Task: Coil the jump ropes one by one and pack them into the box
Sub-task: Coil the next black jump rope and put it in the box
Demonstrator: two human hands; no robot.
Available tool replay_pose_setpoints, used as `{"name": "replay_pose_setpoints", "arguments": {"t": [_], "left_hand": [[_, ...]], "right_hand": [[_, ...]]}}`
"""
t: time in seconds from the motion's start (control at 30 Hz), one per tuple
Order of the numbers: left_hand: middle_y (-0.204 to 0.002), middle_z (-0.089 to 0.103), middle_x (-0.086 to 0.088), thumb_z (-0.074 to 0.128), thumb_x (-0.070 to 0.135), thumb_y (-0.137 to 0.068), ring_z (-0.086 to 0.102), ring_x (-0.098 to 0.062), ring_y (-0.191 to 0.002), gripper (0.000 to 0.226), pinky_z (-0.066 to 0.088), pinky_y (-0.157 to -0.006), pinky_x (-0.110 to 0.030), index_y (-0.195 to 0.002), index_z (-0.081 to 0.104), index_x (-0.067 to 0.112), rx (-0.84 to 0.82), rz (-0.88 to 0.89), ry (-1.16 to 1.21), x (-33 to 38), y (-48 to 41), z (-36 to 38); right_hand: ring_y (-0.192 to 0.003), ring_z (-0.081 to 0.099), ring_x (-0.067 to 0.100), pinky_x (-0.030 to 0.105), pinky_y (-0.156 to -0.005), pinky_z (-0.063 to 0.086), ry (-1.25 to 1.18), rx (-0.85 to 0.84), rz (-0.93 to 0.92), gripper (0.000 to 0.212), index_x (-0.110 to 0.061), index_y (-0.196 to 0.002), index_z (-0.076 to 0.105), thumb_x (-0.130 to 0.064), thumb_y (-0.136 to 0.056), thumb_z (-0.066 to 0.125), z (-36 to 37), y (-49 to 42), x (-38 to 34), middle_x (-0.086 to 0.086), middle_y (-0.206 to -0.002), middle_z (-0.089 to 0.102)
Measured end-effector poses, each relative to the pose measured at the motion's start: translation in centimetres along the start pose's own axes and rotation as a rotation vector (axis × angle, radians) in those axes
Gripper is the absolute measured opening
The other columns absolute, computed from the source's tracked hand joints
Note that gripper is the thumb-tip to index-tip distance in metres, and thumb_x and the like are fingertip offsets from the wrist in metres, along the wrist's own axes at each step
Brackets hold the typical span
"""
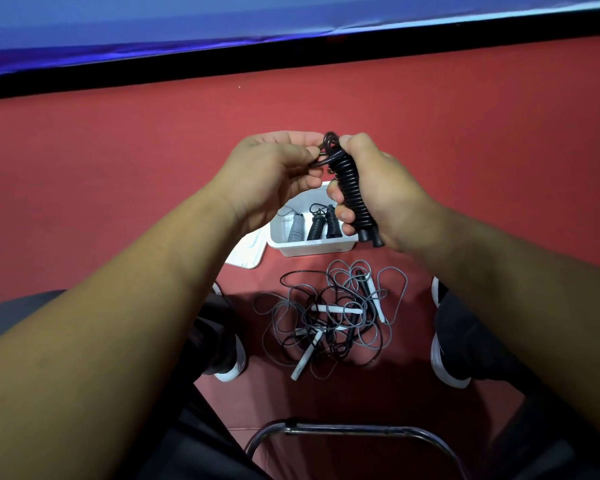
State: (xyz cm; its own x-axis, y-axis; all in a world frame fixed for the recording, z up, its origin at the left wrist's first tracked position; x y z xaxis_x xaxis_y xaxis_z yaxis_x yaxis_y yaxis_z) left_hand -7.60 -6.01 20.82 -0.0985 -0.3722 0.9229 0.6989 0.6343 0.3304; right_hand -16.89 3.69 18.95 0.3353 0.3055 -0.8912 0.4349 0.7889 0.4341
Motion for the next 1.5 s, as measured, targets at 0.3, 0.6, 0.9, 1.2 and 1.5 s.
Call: {"name": "replay_pose_setpoints", "arguments": {"t": [0.3,0.6,0.9,1.2,1.5], "left_hand": [[-0.083,0.071,-0.013,0.057,-0.009,-0.097,0.061,-0.015,-0.065,0.016,0.054,-0.064,-0.022,-0.105,0.070,-0.001,-0.021,0.046,0.000,0.8,0.1,-0.1],[-0.085,0.075,-0.019,0.071,-0.007,-0.090,0.061,-0.029,-0.076,0.012,0.055,-0.069,-0.032,-0.094,0.077,0.002,0.104,0.145,-0.231,1.2,0.2,-1.1],[-0.101,0.078,-0.020,0.078,0.015,-0.093,0.070,-0.023,-0.087,0.015,0.061,-0.094,-0.043,-0.104,0.080,0.004,0.093,0.198,-0.250,1.4,0.2,-0.8],[-0.093,0.078,-0.019,0.070,-0.001,-0.094,0.071,-0.023,-0.079,0.014,0.058,-0.082,-0.031,-0.106,0.077,-0.002,0.178,0.145,-0.067,1.0,0.2,-1.1],[-0.098,0.077,-0.021,0.073,-0.003,-0.091,0.072,-0.021,-0.079,0.019,0.063,-0.087,-0.039,-0.106,0.077,0.007,0.106,0.245,-0.351,2.9,0.1,-0.2]], "right_hand": [[-0.044,0.039,0.022,0.032,-0.053,0.039,-0.001,-0.104,0.035,0.034,-0.017,-0.106,0.057,-0.047,-0.107,0.041,0.8,0.3,0.2,0.006,-0.063,0.051],[-0.046,0.042,0.021,0.031,-0.052,0.042,0.143,-0.038,0.060,0.033,-0.019,-0.109,0.057,-0.048,-0.103,0.042,0.4,-0.2,0.5,0.004,-0.064,0.054],[-0.049,0.044,0.021,0.034,-0.054,0.043,0.185,0.010,0.008,0.026,-0.024,-0.102,0.059,-0.046,-0.103,0.045,-0.2,-0.3,-0.4,0.007,-0.072,0.055],[-0.049,0.041,0.020,0.033,-0.052,0.040,0.138,0.017,-0.033,0.025,-0.023,-0.096,0.061,-0.044,-0.102,0.049,0.0,-0.1,-0.9,0.009,-0.070,0.054],[-0.048,0.045,0.023,0.034,-0.054,0.043,0.168,-0.008,0.000,0.035,-0.017,-0.104,0.061,-0.049,-0.101,0.045,-0.3,-0.7,-0.6,0.007,-0.067,0.057]]}}
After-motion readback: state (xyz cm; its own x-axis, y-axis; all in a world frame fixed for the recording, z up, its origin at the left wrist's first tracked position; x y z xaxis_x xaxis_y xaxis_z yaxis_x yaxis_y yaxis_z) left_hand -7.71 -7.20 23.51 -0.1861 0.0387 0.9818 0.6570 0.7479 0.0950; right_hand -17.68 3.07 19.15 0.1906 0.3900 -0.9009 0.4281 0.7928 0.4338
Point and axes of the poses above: each hand's wrist, its own y-axis away from the middle knuckle, its own z-axis out of the palm, x = y × z, the point moved 10 cm from there along -y, towards the middle knuckle
